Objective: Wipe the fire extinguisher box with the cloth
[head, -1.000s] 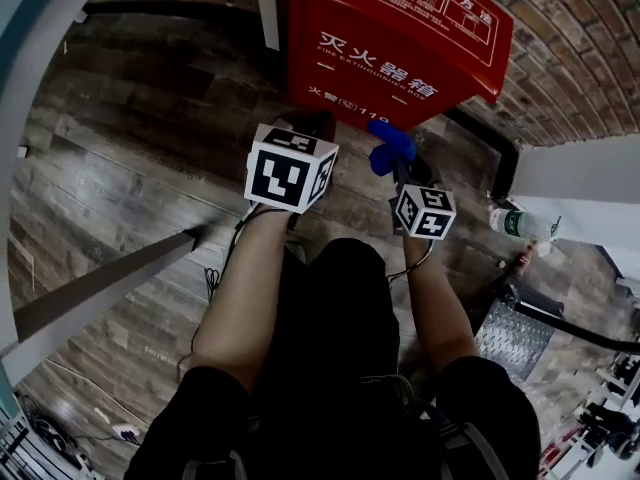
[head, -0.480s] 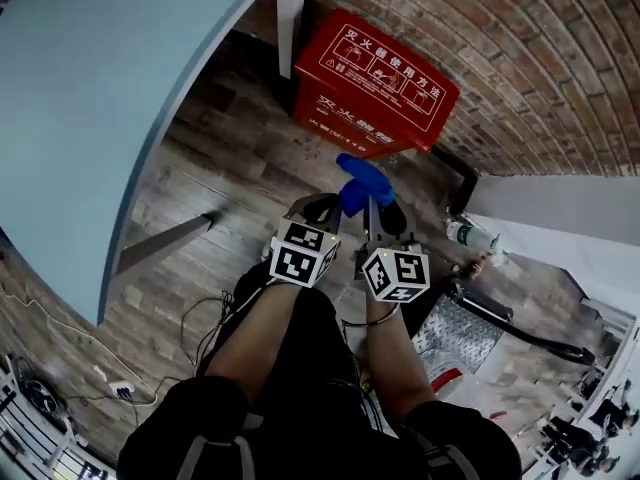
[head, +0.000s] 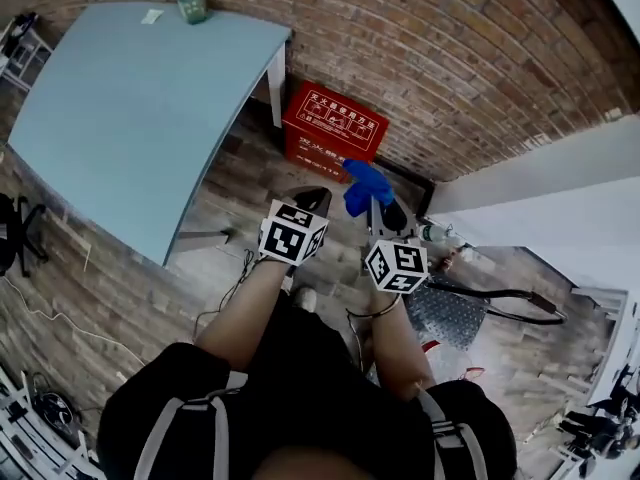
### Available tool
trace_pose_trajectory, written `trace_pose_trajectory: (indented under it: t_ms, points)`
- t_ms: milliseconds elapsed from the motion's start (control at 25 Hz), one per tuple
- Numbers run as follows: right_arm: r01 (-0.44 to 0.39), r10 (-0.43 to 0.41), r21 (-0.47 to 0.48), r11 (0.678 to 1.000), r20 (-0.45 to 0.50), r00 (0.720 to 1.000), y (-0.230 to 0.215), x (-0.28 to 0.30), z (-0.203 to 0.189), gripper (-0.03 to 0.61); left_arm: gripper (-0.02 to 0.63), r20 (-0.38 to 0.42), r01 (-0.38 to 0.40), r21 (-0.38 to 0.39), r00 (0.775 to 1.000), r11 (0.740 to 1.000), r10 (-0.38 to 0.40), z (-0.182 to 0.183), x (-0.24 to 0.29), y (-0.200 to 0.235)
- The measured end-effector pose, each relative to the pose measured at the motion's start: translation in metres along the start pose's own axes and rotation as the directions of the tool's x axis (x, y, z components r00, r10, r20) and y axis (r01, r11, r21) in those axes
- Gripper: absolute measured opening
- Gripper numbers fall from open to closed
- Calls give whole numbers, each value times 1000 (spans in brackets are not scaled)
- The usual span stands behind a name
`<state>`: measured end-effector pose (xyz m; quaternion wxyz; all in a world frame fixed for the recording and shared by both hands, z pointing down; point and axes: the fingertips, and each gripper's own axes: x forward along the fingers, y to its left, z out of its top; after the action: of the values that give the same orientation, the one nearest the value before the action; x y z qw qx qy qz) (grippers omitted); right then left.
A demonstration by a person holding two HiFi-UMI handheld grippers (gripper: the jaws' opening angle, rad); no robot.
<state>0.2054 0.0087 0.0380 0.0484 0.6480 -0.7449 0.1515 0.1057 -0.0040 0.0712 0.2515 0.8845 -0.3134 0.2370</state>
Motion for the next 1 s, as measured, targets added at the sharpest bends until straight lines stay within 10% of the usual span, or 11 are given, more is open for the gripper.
trace_pose_trajectory:
  t_ms: [560, 1000]
  points:
    - [34, -31, -23, 999, 122, 992, 38, -28, 83, 83, 8, 114, -90, 148, 991, 985, 73, 81, -68, 6]
    - [42, -35, -42, 998, 145, 989, 44, -47, 104, 83, 8, 87, 11, 208, 996, 978, -30, 85, -71, -36]
